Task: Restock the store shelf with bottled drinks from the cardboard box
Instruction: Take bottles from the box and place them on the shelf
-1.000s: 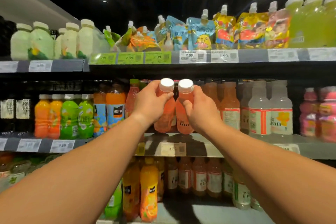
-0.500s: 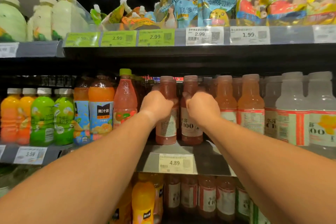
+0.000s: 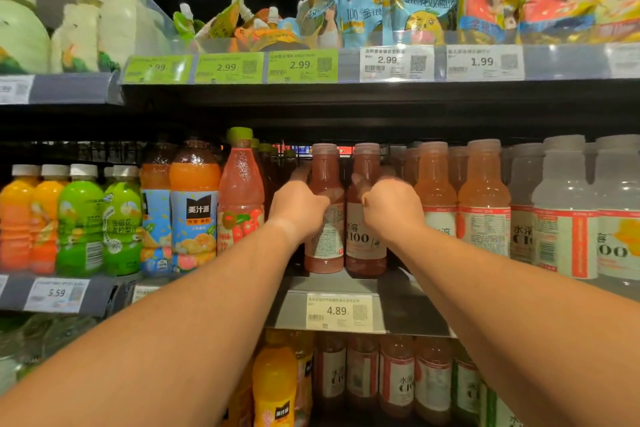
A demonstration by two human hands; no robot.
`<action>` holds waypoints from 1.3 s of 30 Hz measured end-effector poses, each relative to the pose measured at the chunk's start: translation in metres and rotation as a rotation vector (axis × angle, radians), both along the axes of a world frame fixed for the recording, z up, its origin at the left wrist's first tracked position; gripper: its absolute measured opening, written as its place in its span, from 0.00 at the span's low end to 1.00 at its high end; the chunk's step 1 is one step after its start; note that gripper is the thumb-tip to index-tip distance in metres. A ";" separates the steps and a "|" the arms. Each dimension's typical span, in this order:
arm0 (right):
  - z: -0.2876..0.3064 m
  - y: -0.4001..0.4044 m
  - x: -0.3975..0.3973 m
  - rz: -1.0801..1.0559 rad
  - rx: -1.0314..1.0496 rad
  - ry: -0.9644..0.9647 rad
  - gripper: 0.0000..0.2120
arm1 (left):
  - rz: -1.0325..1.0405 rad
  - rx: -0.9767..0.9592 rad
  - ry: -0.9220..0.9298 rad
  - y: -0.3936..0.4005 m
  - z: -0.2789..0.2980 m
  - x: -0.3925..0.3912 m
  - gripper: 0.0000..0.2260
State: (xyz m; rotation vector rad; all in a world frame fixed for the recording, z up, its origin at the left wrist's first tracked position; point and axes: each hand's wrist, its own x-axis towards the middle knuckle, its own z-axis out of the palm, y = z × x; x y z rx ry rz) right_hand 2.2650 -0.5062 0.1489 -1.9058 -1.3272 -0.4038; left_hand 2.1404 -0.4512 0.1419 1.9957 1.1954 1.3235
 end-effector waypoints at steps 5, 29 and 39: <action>0.004 -0.021 -0.010 0.038 0.031 0.059 0.25 | -0.017 -0.008 0.064 -0.024 -0.008 -0.008 0.29; -0.249 -0.339 -0.150 0.109 -0.229 0.164 0.20 | 0.080 -0.090 0.213 -0.313 -0.258 -0.176 0.28; -0.467 -0.420 -0.167 0.066 -0.630 0.332 0.20 | 0.113 -0.579 0.470 -0.385 -0.484 -0.216 0.30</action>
